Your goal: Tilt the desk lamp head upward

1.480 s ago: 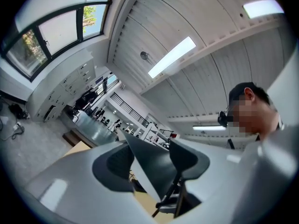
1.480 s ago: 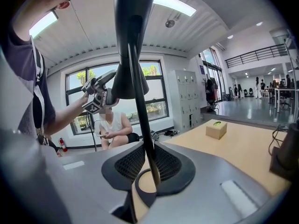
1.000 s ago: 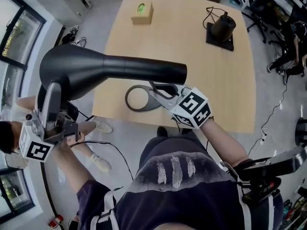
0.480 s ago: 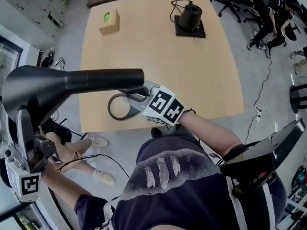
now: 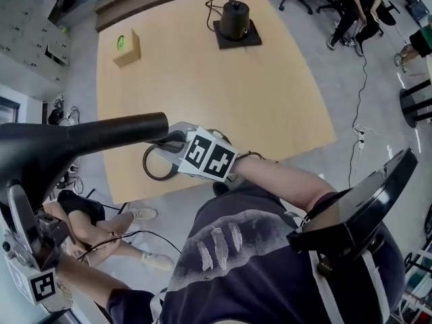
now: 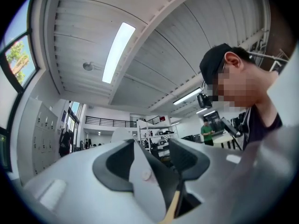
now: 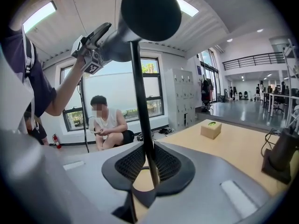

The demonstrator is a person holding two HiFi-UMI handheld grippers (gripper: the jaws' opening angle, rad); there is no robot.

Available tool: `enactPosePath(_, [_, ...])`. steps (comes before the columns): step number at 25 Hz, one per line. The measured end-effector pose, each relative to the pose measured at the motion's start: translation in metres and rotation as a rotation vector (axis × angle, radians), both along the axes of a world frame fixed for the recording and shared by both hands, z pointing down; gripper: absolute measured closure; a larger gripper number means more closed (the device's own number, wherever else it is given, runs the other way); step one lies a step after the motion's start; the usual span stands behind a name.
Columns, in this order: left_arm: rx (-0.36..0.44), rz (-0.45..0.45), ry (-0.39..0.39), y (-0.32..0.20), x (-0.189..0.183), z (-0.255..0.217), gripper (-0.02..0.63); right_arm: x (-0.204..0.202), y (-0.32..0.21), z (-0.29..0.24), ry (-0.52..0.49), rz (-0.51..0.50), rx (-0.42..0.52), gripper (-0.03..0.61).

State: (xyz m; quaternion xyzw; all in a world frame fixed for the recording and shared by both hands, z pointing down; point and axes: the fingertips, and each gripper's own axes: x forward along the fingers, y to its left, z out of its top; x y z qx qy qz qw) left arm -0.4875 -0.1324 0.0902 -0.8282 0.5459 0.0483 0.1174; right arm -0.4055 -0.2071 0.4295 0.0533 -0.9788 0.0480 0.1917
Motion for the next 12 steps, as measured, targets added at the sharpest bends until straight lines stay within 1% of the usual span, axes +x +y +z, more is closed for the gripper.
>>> enactPosePath(2, [0.004,0.008,-0.023,-0.002,0.005,-0.003,0.390,-0.001,-0.001,0.001,0.002,0.003,0.005,0.529])
enactPosePath(6, [0.019,0.043,-0.042,-0.004,0.019,-0.010,0.391,-0.002,-0.002,0.004,0.008,0.004,0.014,0.531])
enactPosePath(12, [0.021,0.051,-0.129,-0.006,0.041,-0.017,0.391,0.001,-0.004,0.005,0.024,0.017,0.042,0.534])
